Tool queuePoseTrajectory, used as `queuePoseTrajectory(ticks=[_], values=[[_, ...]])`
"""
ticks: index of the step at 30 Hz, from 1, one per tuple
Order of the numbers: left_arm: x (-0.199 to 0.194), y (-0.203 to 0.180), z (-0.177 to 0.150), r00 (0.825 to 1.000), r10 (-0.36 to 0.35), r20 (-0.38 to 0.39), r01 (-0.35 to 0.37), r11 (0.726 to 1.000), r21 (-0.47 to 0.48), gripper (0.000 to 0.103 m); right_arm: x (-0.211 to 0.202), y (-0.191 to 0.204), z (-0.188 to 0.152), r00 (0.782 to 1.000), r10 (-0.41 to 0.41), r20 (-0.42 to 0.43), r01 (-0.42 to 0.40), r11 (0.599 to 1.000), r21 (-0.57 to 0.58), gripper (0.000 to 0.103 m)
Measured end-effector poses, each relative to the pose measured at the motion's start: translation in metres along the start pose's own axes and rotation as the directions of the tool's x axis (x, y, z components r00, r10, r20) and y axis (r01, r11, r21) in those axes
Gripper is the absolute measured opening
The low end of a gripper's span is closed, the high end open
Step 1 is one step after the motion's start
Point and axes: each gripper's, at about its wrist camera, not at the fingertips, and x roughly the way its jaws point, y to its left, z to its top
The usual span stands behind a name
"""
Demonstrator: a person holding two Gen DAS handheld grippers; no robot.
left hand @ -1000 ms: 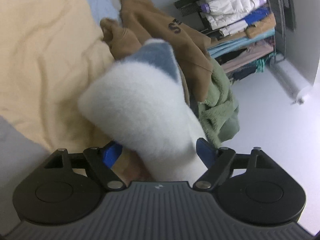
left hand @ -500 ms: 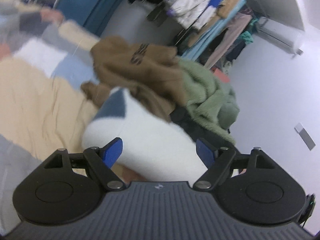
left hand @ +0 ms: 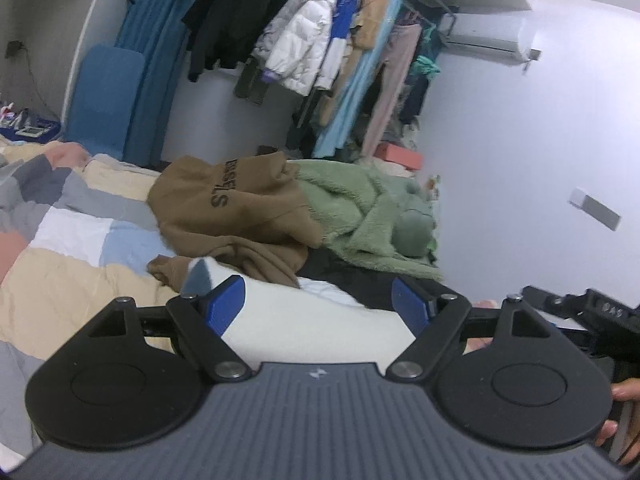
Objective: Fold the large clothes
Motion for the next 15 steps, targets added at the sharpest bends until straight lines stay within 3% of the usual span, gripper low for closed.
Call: queuePoseTrajectory(ticks=[9,15], values=[[-0.049,-0.034,-0.015,0.999,-0.011,0.044,0.006,0.992,0.129,0.084,-0.027,0.039,-0.024,1.0,-0.028,0.003,0.028,0.991,-0.131,0.073],[-0.066,-0.045,-0.036,0.999,-0.03,0.041,0.022,0.983,0.183,0.085,-0.043,0.056,-0.044,0.996,-0.062,0.071,0.075,0.975,-0.208,0.073]])
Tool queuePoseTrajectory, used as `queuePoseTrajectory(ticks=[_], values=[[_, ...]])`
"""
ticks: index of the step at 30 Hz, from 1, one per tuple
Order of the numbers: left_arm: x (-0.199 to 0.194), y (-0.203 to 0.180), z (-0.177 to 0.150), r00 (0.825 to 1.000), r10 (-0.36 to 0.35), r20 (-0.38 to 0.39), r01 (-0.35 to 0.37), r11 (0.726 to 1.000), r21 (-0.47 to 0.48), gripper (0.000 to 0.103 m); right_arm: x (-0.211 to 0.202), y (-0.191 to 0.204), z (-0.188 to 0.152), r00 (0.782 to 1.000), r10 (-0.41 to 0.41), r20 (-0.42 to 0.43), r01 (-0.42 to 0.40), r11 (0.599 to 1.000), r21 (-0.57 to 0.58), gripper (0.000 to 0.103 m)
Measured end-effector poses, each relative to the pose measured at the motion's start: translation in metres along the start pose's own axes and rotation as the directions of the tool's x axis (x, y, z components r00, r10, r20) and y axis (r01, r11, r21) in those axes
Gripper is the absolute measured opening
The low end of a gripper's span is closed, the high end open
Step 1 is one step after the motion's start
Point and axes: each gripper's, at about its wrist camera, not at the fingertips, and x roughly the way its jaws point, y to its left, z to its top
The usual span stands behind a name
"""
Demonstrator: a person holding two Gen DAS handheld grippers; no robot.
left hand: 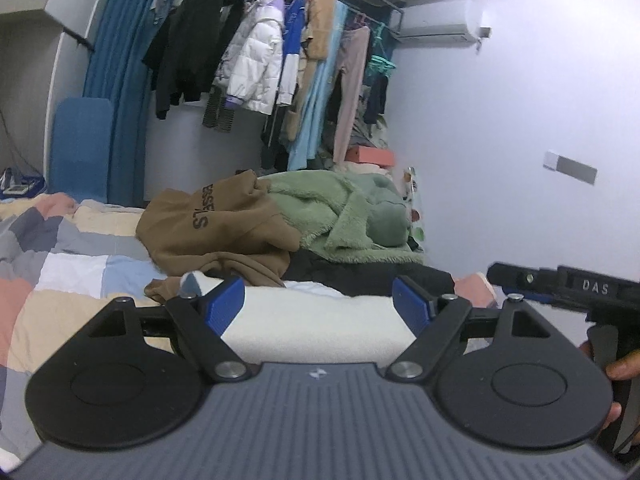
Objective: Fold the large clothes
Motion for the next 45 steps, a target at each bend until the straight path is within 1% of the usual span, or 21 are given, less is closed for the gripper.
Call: queuePoseTrajectory(ticks=[4,8,10,13,16,20,24,29,33,45], values=[[-0.007,-0.005,-0.012,1.0,-0.011,0.004,0.01,1.0,0.009,0.085,-0.012,0.011,-0.012,0.998,-0.03,0.047,0.032,0.998,-0.045,0.073],[-0.012,-0.009,-0.021,1.0,0.001,0.002,-0.001,0.999,0.038,0.085,-0.021,0.021,-0.023,0.997,-0.049,0.067,0.055,0.995,-0.085,0.073],[-0.017,-0.011,-0.027,1.0,0.015,0.004,-0.015,0.999,0.035,0.085,-0.026,0.025,-0.028,0.995,-0.062,0.078,0.069,0.993,-0.101,0.073],[-0.024,-0.012,-0.034,1.0,0.018,0.005,-0.018,0.999,0.041,0.086,-0.031,0.03,-0.034,0.993,-0.08,0.087,0.09,0.99,-0.113,0.073],[-0.029,-0.014,-0.039,0.999,0.038,0.007,-0.038,0.998,0.059,0.086,-0.034,0.034,-0.042,0.993,-0.09,0.074,0.098,0.988,-0.115,0.073],[-0.035,-0.01,-0.046,0.999,0.042,0.009,-0.042,0.998,0.037,0.086,-0.035,0.038,-0.055,0.993,-0.105,0.053,0.112,0.984,-0.137,0.073],[-0.035,-0.004,-0.049,0.997,0.072,0.01,-0.072,0.997,0.038,0.086,-0.037,0.041,-0.068,0.991,-0.126,0.032,0.13,0.98,-0.148,0.073],[-0.028,0.003,-0.057,0.996,0.088,-0.019,-0.088,0.996,0.018,0.086,-0.036,0.042,-0.078,0.99,-0.142,0.003,0.14,0.979,-0.145,0.073],[-0.023,0.005,-0.063,0.994,0.106,-0.034,-0.105,0.994,0.03,0.086,-0.033,0.044,-0.085,0.989,-0.15,-0.012,0.147,0.978,-0.148,0.073],[-0.017,0.009,-0.067,0.994,0.105,-0.043,-0.104,0.994,0.026,0.087,-0.031,0.044,-0.095,0.983,-0.179,-0.033,0.172,0.975,-0.144,0.073]])
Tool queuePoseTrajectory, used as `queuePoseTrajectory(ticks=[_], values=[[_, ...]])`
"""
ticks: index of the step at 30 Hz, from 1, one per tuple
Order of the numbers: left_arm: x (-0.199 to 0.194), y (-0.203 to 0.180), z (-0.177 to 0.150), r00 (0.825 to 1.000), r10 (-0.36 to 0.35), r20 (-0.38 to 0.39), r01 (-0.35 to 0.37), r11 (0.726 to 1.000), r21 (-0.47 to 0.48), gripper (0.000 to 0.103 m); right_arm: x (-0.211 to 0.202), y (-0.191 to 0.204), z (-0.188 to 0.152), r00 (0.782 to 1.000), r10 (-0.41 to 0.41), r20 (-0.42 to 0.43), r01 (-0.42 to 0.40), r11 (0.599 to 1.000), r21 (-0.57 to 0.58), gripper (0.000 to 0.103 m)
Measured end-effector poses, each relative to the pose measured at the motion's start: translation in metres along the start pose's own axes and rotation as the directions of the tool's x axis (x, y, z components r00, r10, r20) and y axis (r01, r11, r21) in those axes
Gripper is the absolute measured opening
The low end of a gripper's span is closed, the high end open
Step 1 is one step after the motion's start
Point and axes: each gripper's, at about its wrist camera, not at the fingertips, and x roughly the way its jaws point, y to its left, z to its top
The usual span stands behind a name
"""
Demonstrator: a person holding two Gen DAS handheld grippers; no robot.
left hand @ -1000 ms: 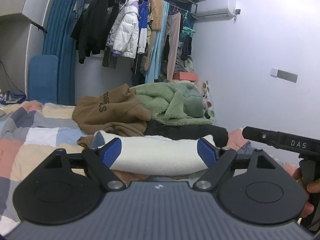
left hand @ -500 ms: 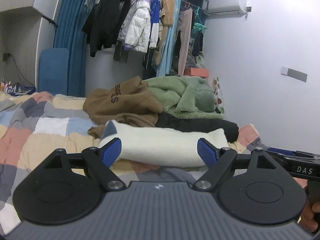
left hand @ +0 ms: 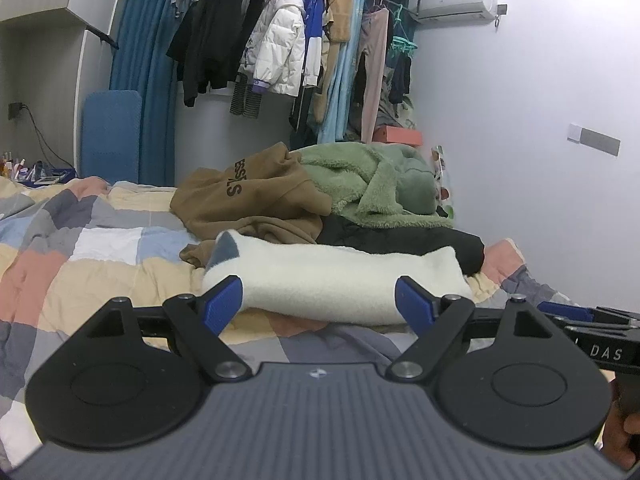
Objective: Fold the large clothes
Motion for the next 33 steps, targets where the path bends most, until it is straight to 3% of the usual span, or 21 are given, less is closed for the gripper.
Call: queuePoseTrajectory(ticks=[25,26,27,29,33], values=[[0.005,-0.01,-0.003,0.999,0.031,-0.018,-0.031,0.999,0.025,0.103,-0.006,-0.001,0.005,0.998,-0.064,0.004,0.064,0.998,-0.024,0.072],[0.005,-0.009,-0.003,0.999,0.034,-0.02,-0.034,0.999,0.026,0.103,-0.007,-0.002,0.006,0.998,-0.065,0.006,0.065,0.998,-0.021,0.074],[0.005,-0.009,-0.002,0.999,0.036,-0.02,-0.035,0.999,0.027,0.103,-0.007,-0.003,0.007,0.998,-0.066,0.007,0.066,0.998,-0.018,0.087],[0.004,-0.009,-0.002,0.999,0.041,-0.019,-0.04,0.999,0.026,0.103,-0.007,-0.004,0.008,0.997,-0.073,0.02,0.074,0.997,-0.015,0.1],[0.002,-0.009,0.0,0.999,0.035,-0.015,-0.035,0.999,0.01,0.103,-0.005,-0.004,0.009,0.996,-0.091,0.019,0.092,0.995,-0.025,0.103]])
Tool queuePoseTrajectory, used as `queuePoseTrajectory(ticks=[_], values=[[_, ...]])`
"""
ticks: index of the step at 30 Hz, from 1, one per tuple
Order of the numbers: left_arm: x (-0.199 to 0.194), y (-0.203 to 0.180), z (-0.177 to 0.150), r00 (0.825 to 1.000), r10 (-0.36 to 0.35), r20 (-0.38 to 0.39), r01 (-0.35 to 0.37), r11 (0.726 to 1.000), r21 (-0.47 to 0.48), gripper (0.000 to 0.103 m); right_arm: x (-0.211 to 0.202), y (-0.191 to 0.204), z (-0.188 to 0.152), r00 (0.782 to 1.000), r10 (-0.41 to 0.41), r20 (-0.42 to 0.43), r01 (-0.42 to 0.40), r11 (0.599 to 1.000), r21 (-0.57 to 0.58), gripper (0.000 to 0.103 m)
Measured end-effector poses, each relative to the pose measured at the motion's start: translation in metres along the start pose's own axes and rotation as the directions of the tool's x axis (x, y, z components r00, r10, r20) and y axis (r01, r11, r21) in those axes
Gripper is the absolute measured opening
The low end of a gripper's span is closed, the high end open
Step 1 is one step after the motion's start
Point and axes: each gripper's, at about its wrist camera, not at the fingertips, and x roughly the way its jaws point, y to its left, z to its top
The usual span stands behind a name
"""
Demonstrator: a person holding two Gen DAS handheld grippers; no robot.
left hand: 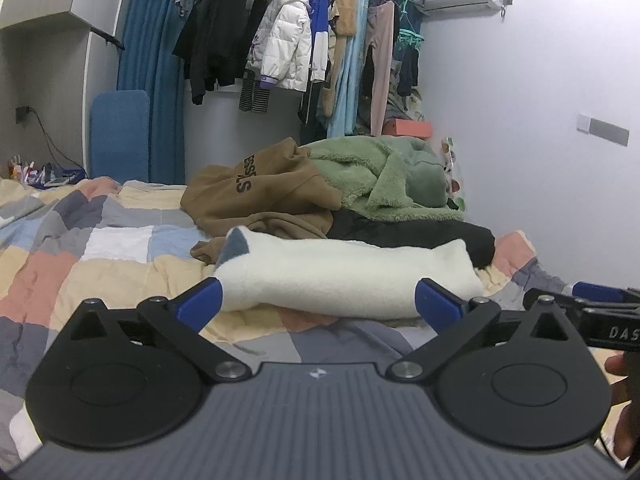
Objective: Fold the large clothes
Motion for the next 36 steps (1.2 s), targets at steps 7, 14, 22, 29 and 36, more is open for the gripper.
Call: queuePoseTrajectory(ticks=[7,14,22,29,36], values=[[-0.0033,-0.0037,0.0014,1.0,0.024,-0.001,-0.024,1.0,0.007,0.103,0.0018,0.0008,-0.0007,1.0,-0.005,-0.006,0.005,1.0,-0.002,0.103],[-0.0074,-0.0053,0.0052,0.999,0.041,0.002,-0.041,0.999,0.012,0.103,0.0007,0.0028,-0.0006,1.0,-0.01,0.0,0.01,1.0,-0.001,0.103],[-0.0082,-0.0077,0.0052,0.999,0.052,-0.004,-0.052,0.999,0.013,0.103,0.0024,0.0036,-0.0015,1.0,-0.007,-0.006,0.007,1.0,-0.006,0.103],[-0.0081,-0.006,0.0055,0.999,0.053,-0.013,-0.053,0.999,0.005,0.103,0.0029,0.0039,-0.0025,1.0,-0.004,-0.016,0.004,1.0,-0.004,0.103],[-0.0085,-0.008,0.0053,0.999,0.038,-0.022,-0.038,0.999,0.006,0.103,0.0036,0.0025,-0.0021,1.0,-0.004,-0.018,0.004,1.0,-0.005,0.103]])
